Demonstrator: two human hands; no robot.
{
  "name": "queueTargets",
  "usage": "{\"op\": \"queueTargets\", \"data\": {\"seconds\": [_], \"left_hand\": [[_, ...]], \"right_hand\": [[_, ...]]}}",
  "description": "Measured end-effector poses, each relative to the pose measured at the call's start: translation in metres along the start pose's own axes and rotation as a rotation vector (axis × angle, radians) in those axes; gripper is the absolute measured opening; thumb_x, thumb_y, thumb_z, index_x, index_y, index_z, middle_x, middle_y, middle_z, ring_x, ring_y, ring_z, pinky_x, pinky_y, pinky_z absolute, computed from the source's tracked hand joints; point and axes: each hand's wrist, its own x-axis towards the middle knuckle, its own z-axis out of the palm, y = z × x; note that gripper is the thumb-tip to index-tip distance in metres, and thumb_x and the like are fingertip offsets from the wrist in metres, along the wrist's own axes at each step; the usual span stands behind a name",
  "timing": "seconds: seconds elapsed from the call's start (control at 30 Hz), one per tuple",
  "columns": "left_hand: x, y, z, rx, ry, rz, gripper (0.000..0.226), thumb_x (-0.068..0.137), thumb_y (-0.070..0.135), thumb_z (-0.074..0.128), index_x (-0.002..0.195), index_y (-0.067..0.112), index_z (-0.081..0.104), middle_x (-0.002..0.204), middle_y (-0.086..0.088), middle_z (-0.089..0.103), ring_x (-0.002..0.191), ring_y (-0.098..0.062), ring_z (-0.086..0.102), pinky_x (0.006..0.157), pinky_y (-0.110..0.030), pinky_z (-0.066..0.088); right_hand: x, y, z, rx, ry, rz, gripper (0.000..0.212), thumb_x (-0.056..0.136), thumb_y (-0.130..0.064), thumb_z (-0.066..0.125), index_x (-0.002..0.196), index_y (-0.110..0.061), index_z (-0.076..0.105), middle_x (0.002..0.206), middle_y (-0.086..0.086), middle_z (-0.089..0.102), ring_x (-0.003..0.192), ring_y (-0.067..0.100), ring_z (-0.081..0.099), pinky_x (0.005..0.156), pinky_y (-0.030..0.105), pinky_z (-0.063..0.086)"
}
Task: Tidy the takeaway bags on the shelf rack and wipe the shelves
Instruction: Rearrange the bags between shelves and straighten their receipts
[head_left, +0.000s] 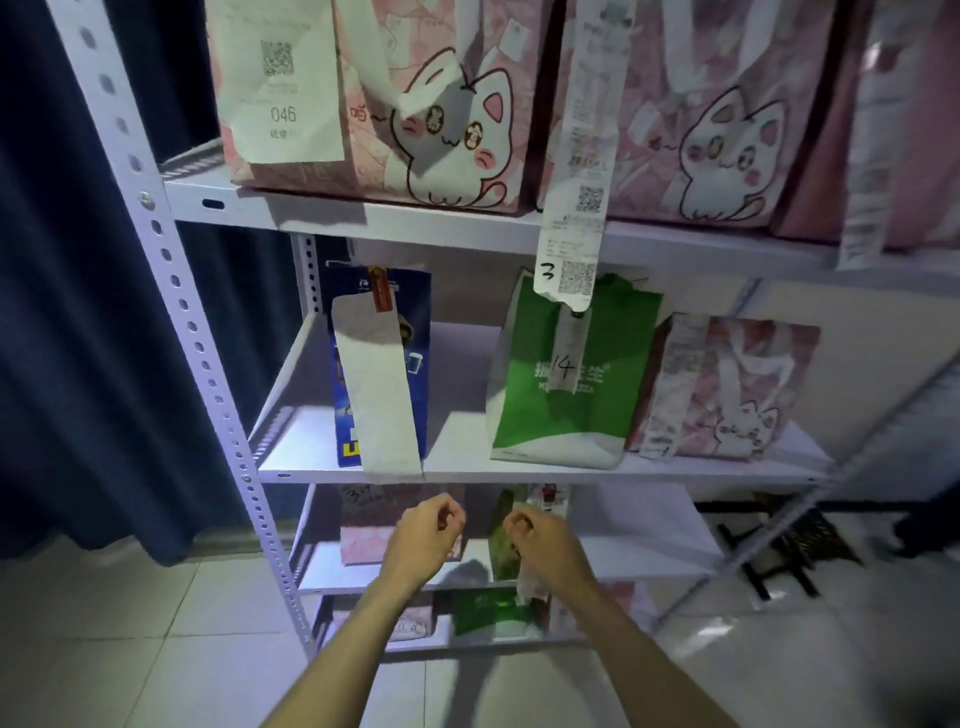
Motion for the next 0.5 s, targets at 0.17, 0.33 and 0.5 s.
{"op": "queueTargets", "data": {"seconds": [0.17,0.33,0.5], "left_hand": [[0.017,0.067,0.041,0.049,-0.035,0.14,0.013,0.096,0.026,0.063,0.084,0.029,0.066,0.077,0.015,0.065,0.071,-0.005,0.062,0.064,-0.027,0.044],[0.033,0.131,0.093,0.03,-0.04,0.205,0.018,0.096,0.026,0.065,0.079,0.03,0.06,0.074,0.013,0.065,0.069,-0.003,0.06,0.06,-0.027,0.044],[0.047,0.193,0.138,-0.049,0.033,0.174,0.009,0.096,0.024,0.067,0.088,0.026,0.068,0.085,0.012,0.072,0.08,-0.008,0.068,0.073,-0.031,0.055]], "right_hand": [[0.003,0.053,-0.062,-0.011,0.061,0.094,0.024,0.101,-0.033,0.047,0.083,-0.029,0.063,0.076,-0.009,0.068,0.073,0.015,0.067,0.071,0.032,0.054],[0.013,0.116,-0.123,-0.001,0.158,0.068,0.021,0.096,-0.028,0.049,0.085,-0.029,0.066,0.075,-0.009,0.073,0.07,0.011,0.069,0.066,0.033,0.057],[0.032,0.182,-0.182,0.182,0.207,-0.024,0.011,0.099,-0.027,0.061,0.089,-0.029,0.065,0.073,-0.007,0.075,0.06,0.007,0.07,0.062,0.036,0.059]]}}
